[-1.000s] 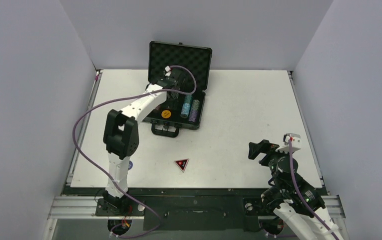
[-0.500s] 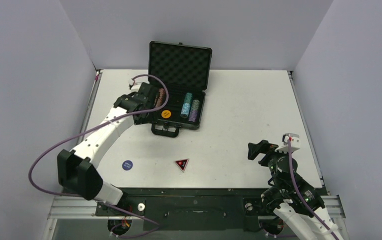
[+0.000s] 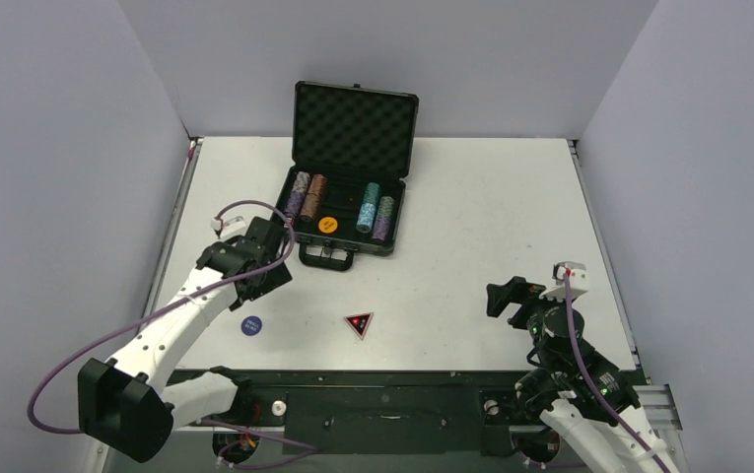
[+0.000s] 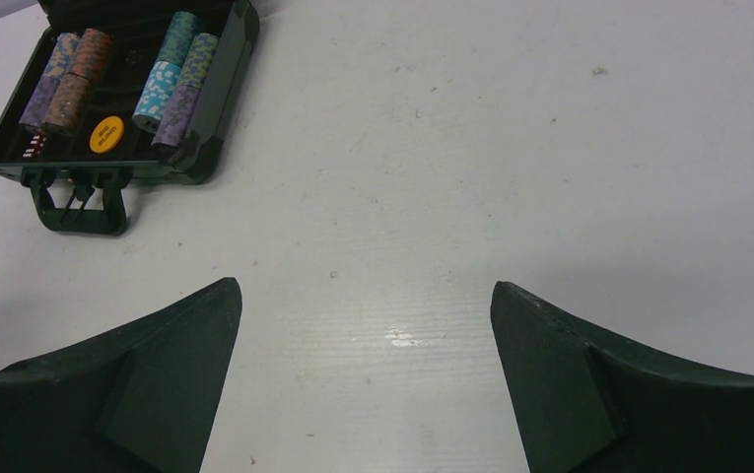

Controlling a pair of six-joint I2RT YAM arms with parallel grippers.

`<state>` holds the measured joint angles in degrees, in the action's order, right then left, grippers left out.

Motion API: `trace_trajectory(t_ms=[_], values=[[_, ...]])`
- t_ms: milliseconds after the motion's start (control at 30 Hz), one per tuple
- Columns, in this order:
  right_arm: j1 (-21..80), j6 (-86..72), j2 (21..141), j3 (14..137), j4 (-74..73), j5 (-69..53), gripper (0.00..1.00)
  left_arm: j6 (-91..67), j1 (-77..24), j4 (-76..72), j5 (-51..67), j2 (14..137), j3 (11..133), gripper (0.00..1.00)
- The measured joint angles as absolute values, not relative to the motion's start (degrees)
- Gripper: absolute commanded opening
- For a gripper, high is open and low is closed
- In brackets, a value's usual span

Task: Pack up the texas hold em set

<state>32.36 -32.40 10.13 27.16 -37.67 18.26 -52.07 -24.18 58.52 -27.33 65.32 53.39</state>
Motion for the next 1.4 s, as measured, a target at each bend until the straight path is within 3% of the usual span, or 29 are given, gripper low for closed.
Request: trace_trajectory(t_ms=[567, 1400], values=[[32.36, -32.38, 9.58, 27.14, -37.8, 16.64, 0.93, -61.39, -13.26, 57.32, -20.08, 56.75, 37.89, 0.84], [32.36, -36.99, 9.89, 29.08, -42.15, 20.75, 0.93, -62.19, -6.61, 52.75, -16.4, 57.69, 34.44, 0.75]])
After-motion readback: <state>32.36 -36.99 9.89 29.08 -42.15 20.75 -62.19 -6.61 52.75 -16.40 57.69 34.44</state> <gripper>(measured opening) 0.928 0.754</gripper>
